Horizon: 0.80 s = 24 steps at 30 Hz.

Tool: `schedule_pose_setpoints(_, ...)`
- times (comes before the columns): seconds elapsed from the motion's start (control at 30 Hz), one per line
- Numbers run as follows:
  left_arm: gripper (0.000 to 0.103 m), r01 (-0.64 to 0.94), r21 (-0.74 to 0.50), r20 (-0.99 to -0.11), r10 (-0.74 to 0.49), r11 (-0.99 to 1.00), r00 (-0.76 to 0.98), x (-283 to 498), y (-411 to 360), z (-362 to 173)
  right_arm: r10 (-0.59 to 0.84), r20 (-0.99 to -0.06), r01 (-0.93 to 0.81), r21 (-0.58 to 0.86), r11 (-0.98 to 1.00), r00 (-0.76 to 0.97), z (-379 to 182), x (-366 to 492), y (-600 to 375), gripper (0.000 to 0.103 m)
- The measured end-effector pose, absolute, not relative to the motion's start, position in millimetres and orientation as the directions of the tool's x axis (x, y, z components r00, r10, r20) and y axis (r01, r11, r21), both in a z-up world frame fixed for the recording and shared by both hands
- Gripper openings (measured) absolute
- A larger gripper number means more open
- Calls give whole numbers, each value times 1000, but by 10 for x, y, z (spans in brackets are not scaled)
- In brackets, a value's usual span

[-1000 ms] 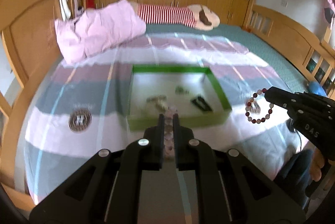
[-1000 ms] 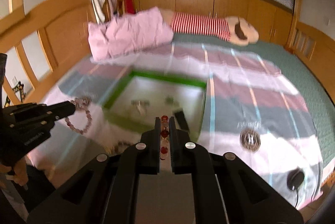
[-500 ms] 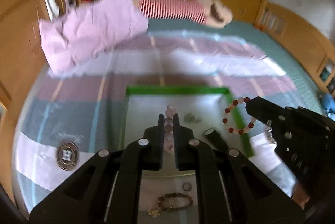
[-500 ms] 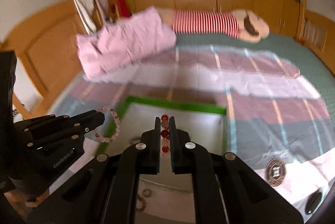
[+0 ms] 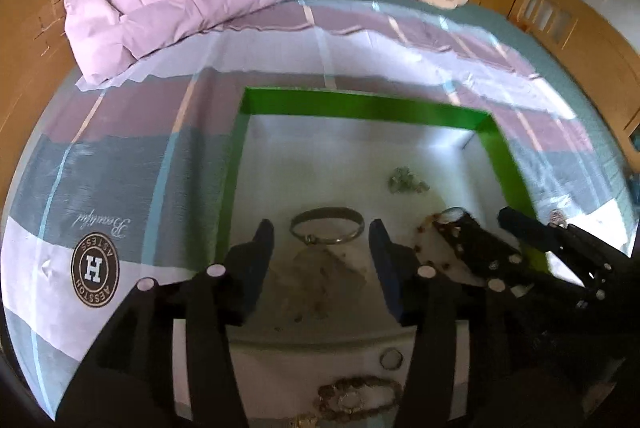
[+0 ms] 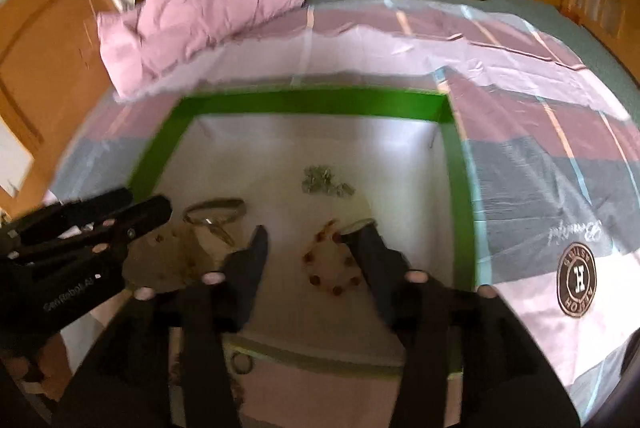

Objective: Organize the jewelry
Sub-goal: 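Carry both bracelets over the green box and open both tools, then move both tools back toward the remaining jewelry beside the box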

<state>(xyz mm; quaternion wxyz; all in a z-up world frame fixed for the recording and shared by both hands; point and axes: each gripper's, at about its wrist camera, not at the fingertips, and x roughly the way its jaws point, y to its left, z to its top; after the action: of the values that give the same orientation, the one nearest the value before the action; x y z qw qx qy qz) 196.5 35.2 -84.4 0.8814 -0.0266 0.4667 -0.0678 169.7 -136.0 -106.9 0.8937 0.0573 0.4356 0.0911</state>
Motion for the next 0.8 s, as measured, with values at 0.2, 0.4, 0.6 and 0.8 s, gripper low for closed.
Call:
schedule_pose_setpoints(0.2, 53, 60, -85, -786, -104, 995, 610, 1296, 663, -612, 314, -713, -206, 237, 949, 626, -794, 1002, -1507, 50)
schedule_pose_setpoints(0.4, 53, 49, -18, -840, -42, 999, 541, 782, 817, -996, 273, -820, -267, 153, 952, 503, -1368, 778, -1154, 43)
schedule_pose_setpoints(0.6, 54, 49, -47, -866, -65, 998, 496, 570, 796, -1213, 244, -867, -293, 120, 949, 434, -1759, 854, -702, 38)
schedule_pose_setpoints(0.8, 58, 72, -55, -876, -83, 996, 476, 462, 752, -1302, 173, -892, -320, 33, 947, 417, -1888, 809, -592, 17)
